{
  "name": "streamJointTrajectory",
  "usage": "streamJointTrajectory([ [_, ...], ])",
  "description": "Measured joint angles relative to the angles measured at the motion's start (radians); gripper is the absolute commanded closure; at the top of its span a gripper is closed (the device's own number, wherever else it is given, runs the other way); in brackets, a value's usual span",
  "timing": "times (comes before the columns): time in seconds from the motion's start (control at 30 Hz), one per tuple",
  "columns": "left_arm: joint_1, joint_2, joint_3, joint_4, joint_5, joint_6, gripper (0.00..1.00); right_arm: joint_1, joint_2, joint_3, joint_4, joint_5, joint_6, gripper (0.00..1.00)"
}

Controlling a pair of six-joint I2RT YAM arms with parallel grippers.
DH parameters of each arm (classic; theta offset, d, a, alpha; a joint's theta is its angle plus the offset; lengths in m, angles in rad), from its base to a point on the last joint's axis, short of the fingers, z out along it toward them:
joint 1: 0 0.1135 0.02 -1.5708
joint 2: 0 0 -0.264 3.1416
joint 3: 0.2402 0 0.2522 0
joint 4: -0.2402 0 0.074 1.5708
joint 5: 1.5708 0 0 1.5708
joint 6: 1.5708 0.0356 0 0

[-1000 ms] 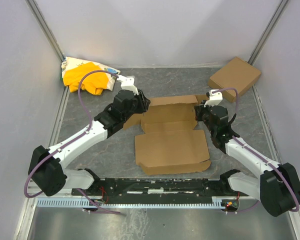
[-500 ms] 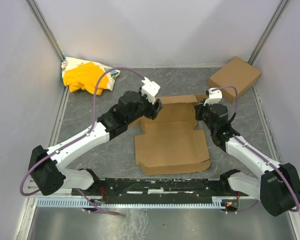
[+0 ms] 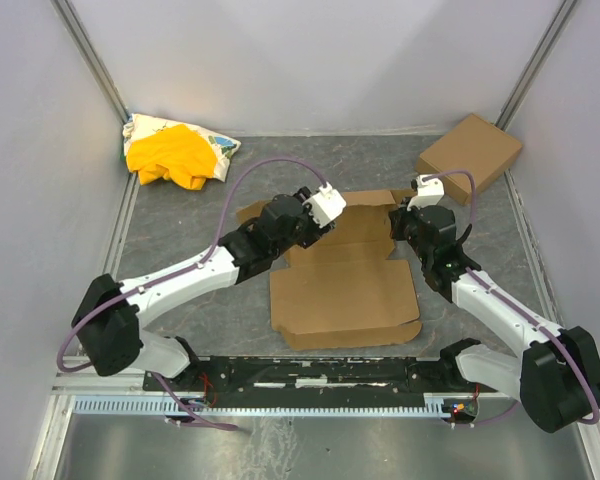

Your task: Fold the paper box

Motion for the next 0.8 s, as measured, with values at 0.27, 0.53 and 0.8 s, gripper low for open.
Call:
streamJointTrajectory([
  [0.27, -0.048, 0.07, -0.02, 0.07, -0.101, 0.098, 0.41, 0.0, 0.0, 0.01, -0.019, -0.016, -0.007, 0.96],
  [0.53, -0.06, 0.078, -0.082, 0.214, -0.19, 0.166, 0.65, 0.0, -0.003, 0.013, -0.033, -0.024, -0.007, 0.91],
  [0.8, -0.068, 0.093, -0.129, 0.346, -0.28, 0.259, 0.93, 0.0, -0.007, 0.034, -0.12, -0.045, -0.006, 0.79],
])
